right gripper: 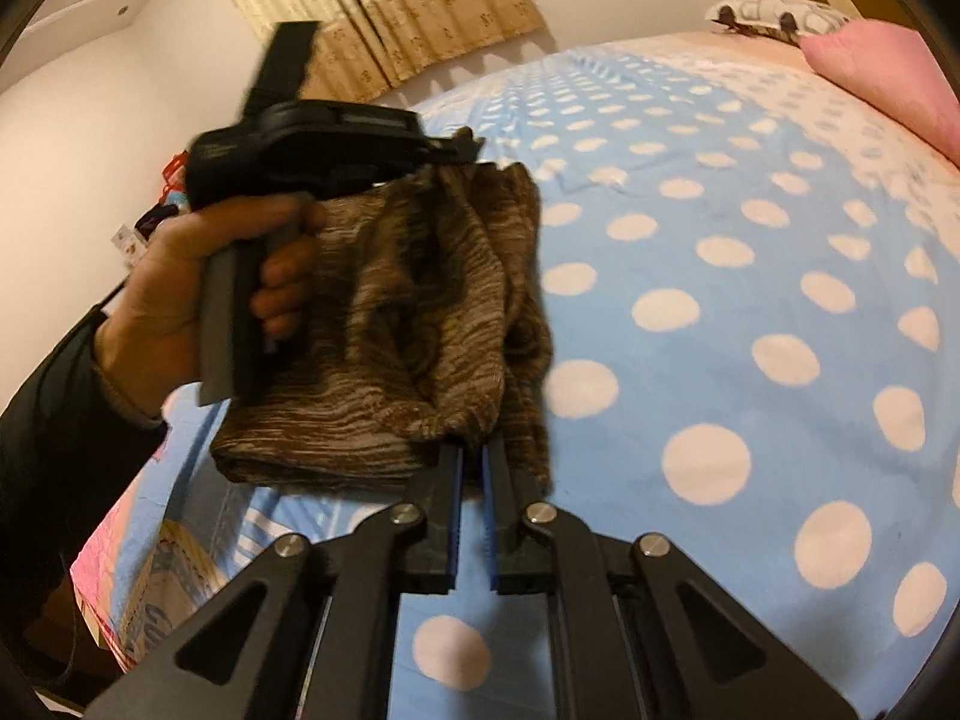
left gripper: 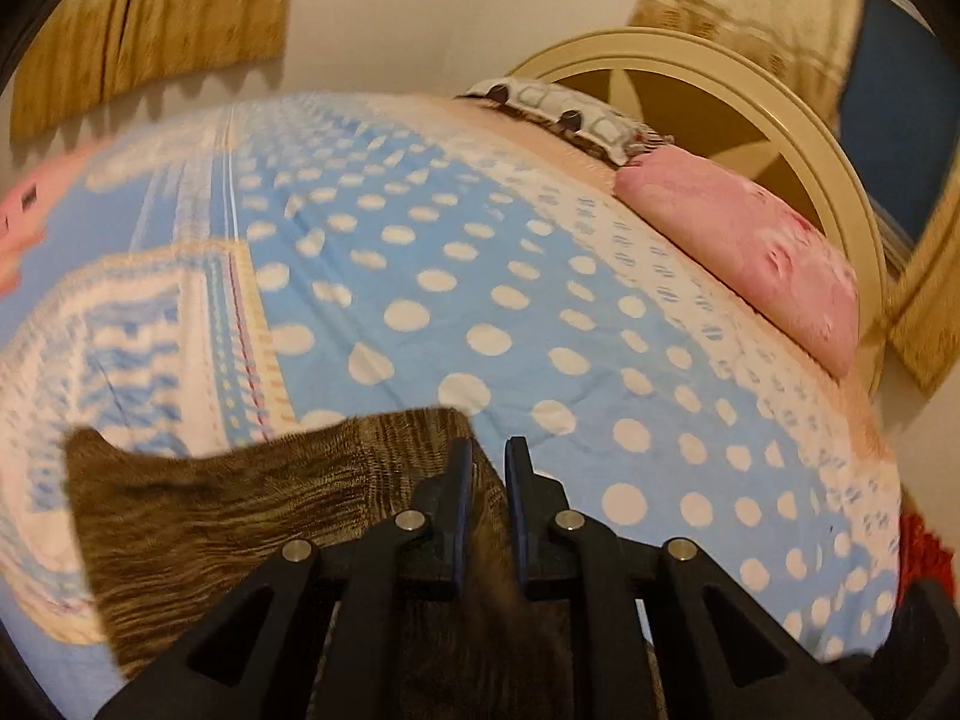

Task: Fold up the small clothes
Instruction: 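Fold the lifted side over the sweater body with both tools, then open them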

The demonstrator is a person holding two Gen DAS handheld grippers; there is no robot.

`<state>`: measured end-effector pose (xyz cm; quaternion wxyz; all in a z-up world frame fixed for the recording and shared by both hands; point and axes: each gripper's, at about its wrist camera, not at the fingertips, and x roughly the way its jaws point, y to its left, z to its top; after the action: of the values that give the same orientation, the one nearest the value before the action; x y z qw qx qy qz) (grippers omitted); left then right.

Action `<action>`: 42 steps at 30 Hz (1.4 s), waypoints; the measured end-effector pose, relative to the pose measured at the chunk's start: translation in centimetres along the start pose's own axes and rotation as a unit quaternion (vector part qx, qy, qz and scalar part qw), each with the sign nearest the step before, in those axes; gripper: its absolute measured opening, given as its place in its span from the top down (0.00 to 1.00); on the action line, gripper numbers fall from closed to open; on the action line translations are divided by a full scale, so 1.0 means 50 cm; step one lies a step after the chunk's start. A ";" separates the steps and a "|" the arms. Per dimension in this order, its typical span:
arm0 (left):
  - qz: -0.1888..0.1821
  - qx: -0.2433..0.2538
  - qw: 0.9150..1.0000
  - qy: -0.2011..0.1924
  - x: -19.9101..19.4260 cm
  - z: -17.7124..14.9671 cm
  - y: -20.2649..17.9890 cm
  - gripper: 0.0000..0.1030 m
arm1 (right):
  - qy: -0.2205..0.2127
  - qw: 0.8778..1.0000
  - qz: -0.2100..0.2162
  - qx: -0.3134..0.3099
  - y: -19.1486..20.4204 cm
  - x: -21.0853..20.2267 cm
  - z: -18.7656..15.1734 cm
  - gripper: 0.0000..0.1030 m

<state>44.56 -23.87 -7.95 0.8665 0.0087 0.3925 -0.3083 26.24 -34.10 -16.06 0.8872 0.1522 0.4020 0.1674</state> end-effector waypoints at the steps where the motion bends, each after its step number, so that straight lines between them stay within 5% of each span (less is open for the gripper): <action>1: 0.010 0.017 1.000 -0.004 -0.015 -0.001 -0.010 0.75 | -0.003 1.000 -0.003 0.006 -0.008 -0.004 -0.003 0.90; 4: 0.044 0.057 0.997 -0.031 -0.062 -0.019 -0.025 0.42 | -0.014 0.999 -0.012 0.031 -0.041 -0.025 -0.009 0.64; 6: 0.061 0.074 0.994 -0.052 -0.102 -0.053 -0.019 0.40 | -0.037 0.998 -0.023 0.048 -0.060 -0.052 -0.010 0.51; 10: 0.099 0.063 0.991 -0.059 -0.143 -0.129 0.019 0.40 | -0.075 0.995 -0.031 0.057 -0.065 -0.097 0.003 0.51; 14: 0.136 0.037 0.988 -0.054 -0.163 -0.210 0.055 0.40 | -0.091 0.996 0.006 0.019 -0.008 -0.103 0.046 0.50; 19: 0.118 0.000 0.992 -0.041 -0.153 -0.276 0.071 0.40 | -0.077 0.992 0.087 -0.040 0.097 -0.041 0.101 0.35; 22: 0.112 -0.009 0.993 -0.037 -0.146 -0.286 0.075 0.39 | -0.039 0.991 0.116 -0.053 0.134 0.029 0.130 0.35; 25: 0.088 -0.031 0.995 -0.027 -0.143 -0.292 0.094 0.25 | 0.009 0.998 0.069 -0.008 0.103 0.104 0.145 0.36; 27: 0.069 -0.060 0.996 -0.010 -0.136 -0.296 0.114 0.25 | 0.027 0.998 0.030 0.040 0.051 0.127 0.139 0.46; 28: 0.059 -0.071 0.996 -0.011 -0.137 -0.298 0.121 0.25 | 0.027 0.998 0.033 0.050 0.037 0.125 0.135 0.58; 30: 0.049 -0.082 0.995 -0.012 -0.140 -0.302 0.125 0.25 | 0.023 0.998 0.041 0.049 0.025 0.109 0.129 0.59; 34: 0.038 -0.091 0.995 -0.014 -0.142 -0.307 0.126 0.24 | -0.012 1.000 0.019 -0.001 0.080 0.072 0.141 0.29; 39: 0.029 -0.099 0.995 -0.017 -0.148 -0.313 0.130 0.24 | -0.025 0.995 0.054 -0.075 0.159 0.106 0.206 0.21; 42: 0.017 -0.110 0.994 -0.021 -0.152 -0.316 0.139 0.24 | -0.006 0.996 0.032 -0.080 0.147 0.172 0.230 0.21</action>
<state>33.83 -10.18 -15.25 0.8753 -0.0862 0.4056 -0.2490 39.08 -25.47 -11.53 0.8933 0.0945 0.3763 0.2269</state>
